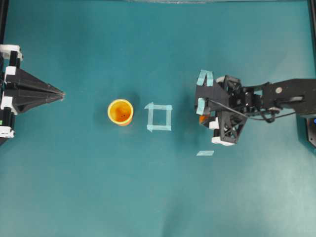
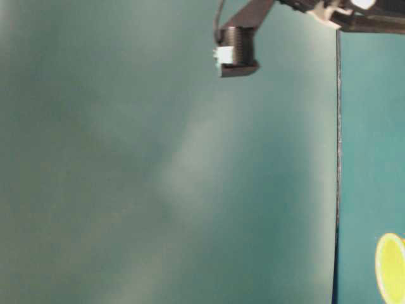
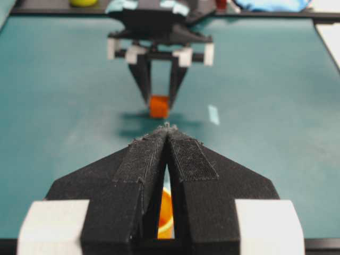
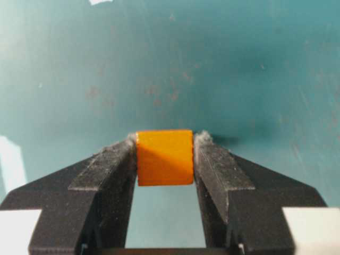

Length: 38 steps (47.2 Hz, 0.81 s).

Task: Move the block to the right with right arm.
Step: 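Lift the orange cube and carry it right toward the table edge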

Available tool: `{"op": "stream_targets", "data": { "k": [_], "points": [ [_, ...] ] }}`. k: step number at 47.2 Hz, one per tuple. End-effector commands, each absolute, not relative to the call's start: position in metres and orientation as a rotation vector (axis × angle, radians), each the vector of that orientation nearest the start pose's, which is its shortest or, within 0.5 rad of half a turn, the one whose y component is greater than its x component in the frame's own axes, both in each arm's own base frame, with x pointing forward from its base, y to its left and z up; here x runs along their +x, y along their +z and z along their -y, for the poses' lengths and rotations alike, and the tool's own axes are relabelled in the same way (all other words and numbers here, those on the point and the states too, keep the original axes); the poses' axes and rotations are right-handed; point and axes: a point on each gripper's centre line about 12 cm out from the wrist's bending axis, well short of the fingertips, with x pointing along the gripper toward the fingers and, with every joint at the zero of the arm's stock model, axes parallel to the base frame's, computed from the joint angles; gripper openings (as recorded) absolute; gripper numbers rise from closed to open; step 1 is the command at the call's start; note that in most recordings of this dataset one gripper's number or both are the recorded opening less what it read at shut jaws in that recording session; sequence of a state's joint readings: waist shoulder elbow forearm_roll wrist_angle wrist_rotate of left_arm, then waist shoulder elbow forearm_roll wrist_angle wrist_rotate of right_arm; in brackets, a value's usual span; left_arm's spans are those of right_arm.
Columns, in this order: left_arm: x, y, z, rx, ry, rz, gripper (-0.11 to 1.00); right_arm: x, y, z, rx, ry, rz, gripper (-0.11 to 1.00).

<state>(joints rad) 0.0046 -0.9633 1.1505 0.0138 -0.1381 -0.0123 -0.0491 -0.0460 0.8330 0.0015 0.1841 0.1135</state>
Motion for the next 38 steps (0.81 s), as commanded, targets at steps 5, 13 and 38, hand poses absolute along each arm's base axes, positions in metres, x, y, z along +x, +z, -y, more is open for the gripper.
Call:
{"op": "stream_targets", "data": {
  "k": [5,13,38],
  "points": [
    [0.203,0.295,-0.001,0.003,0.004,-0.026,0.0,0.32,0.161,0.015,0.125,-0.094,-0.92,0.41],
    [0.203,0.296,-0.001,0.003,0.004,-0.026,0.0,0.302,0.174,0.012,0.126,-0.093,-0.96,0.41],
    [0.203,0.296,-0.001,0.0,0.004,-0.025,0.0,0.243,0.205,0.0,0.175,-0.066,-0.986,0.41]
  ]
}}
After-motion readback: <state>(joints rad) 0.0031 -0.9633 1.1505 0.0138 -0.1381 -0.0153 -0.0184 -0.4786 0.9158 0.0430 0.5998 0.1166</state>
